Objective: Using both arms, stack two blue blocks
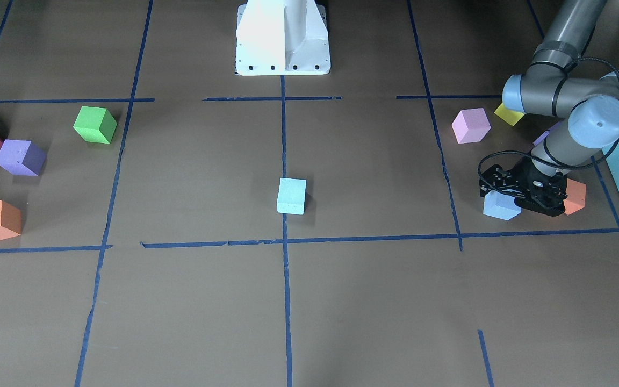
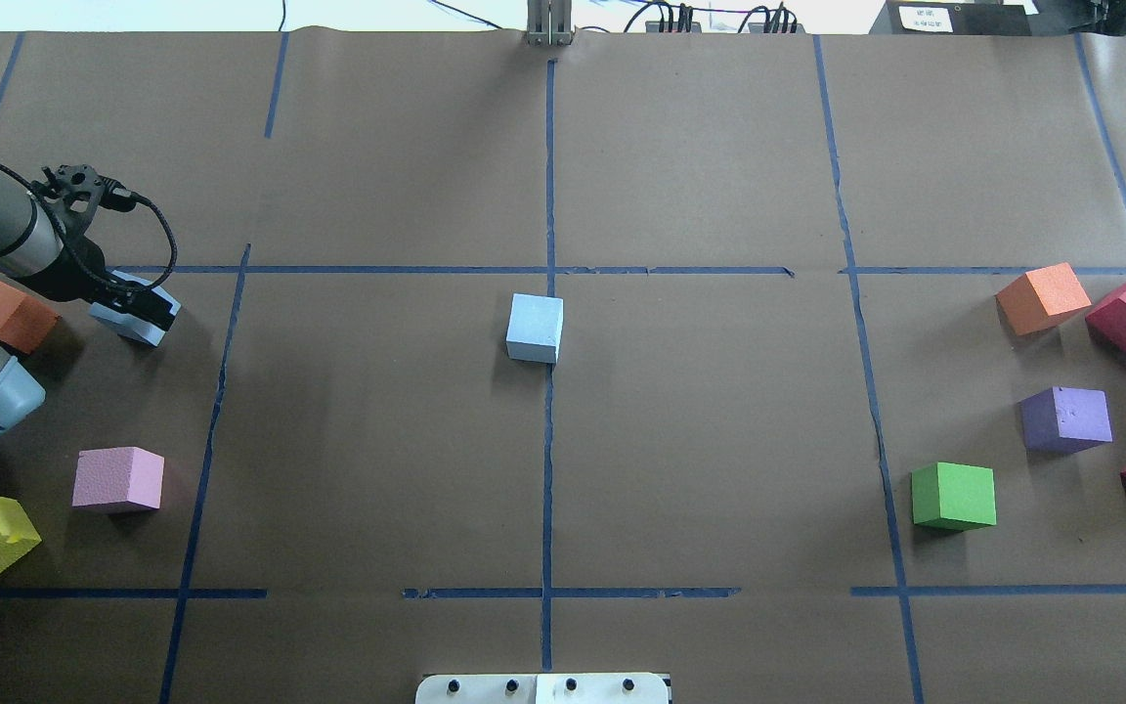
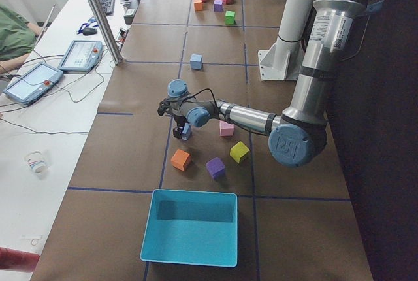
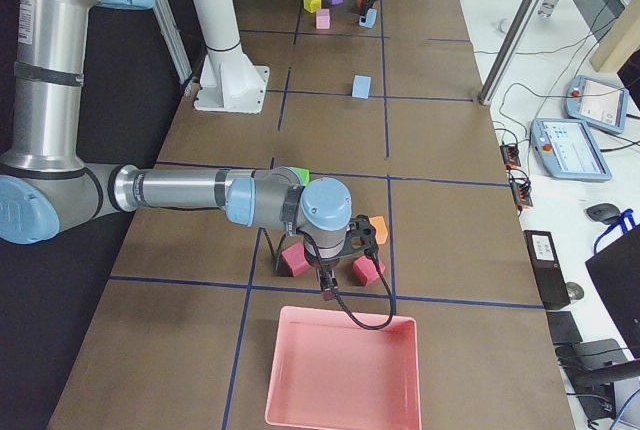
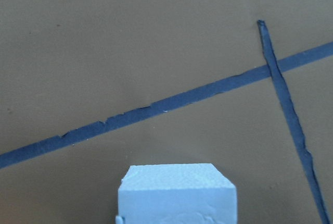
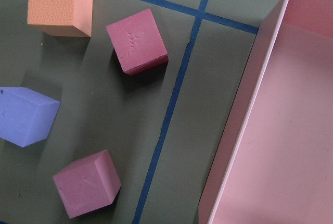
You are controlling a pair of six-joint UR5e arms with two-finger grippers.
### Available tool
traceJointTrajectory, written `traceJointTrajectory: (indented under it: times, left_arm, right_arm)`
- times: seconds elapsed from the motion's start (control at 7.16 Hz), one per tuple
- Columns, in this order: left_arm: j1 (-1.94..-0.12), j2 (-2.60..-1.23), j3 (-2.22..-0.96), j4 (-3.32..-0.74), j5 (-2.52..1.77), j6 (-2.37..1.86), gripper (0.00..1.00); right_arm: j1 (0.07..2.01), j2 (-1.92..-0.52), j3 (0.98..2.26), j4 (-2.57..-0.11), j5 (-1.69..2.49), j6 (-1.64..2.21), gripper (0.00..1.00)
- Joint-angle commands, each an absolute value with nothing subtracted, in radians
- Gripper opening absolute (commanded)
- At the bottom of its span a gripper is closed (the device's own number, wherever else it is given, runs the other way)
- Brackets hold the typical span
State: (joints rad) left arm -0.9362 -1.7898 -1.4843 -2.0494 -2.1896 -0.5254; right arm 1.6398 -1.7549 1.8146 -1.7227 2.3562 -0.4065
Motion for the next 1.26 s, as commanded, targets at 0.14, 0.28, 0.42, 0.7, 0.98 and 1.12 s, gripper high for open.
traceJointTrajectory:
  times: [0.14,0.28,0.42,0.7,0.98,1.12]
  left_arm:
    - [-0.931,-1.807,-1.489,-2.046,-2.187,-0.551,0.35]
    - [-0.937,-1.809,-1.514,-2.039,-2.189,-0.554,0.35]
    - [-0.939,-1.813,-1.547,-2.016,-2.191,-0.561,0.35]
    - [-0.934,-1.978,-1.614,-1.793,-2.184,-0.707,0.37]
    - [-0.824,-2.167,-1.6,-1.662,-2.116,-0.896,0.37]
    - [-0.73,-2.283,-1.556,-1.654,-2.062,-1.01,0.37]
  right_arm:
    - [1.64,-1.755,1.815,-1.723,2.358,-0.407,1.0]
    - [1.64,-1.755,1.815,-1.723,2.358,-0.407,1.0]
    - [1.64,-1.755,1.815,-1.723,2.358,-0.407,1.0]
    - [1.64,-1.755,1.815,-1.723,2.358,-0.405,1.0]
    - [1.64,-1.755,1.815,-1.723,2.358,-0.405,1.0]
    - [1.64,-1.755,1.815,-1.723,2.358,-0.405,1.0]
